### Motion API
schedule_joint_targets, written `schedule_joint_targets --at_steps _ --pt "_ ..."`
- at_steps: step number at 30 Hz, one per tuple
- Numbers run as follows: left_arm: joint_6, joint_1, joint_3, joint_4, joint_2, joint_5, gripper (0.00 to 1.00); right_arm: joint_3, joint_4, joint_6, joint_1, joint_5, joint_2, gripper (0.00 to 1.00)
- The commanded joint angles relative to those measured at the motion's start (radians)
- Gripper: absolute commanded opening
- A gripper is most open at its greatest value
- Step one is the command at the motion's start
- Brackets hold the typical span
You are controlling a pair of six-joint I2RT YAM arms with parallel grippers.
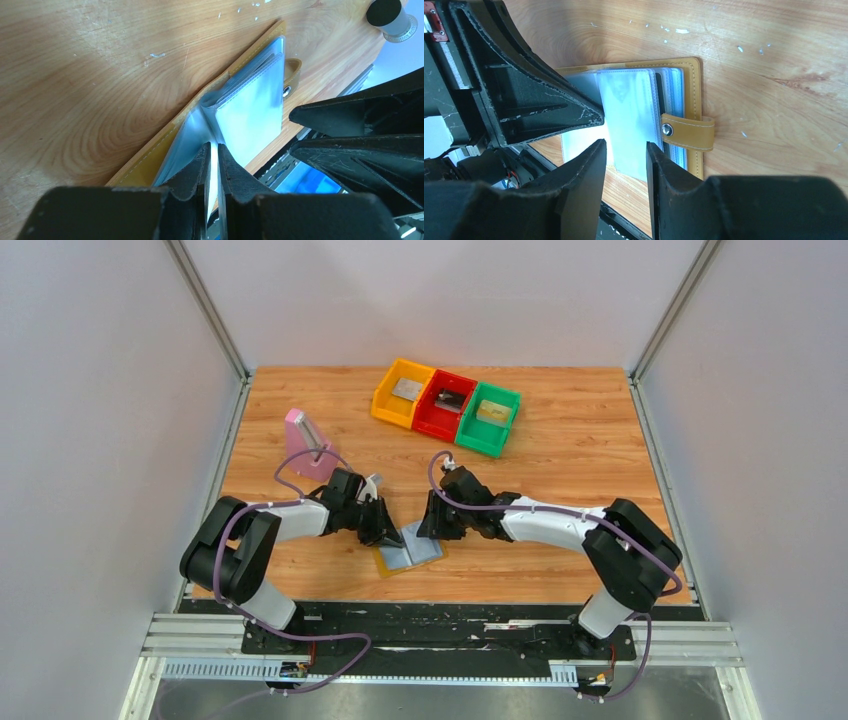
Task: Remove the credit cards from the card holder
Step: Remove the credit card from the card holder.
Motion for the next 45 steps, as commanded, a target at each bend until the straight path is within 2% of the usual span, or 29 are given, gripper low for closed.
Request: schedule_joint_targets --at_steps 1,22,29,45 --pt "0.002 -0.006 -0.008 0.021 -0.026 0.007 0.17 0.020 0.052 -0.020 0.006 -0.016 0.005 0.36" --pt "-0.004 -0.006 -0.015 0.030 -0.036 0.005 0.17 0.033 0.038 -0.048 0.019 0.024 0.090 0.36" --pt "-0.004 -0.006 -0.016 0.030 -0.035 0.004 0.17 0.070 -0.037 -0.079 0.030 0.106 0.092 0.36" --pt "-0.001 -0.006 -0.020 0.021 -0.055 -0.003 0.17 0.083 -0.064 -0.080 0.032 0.095 0.101 0.35"
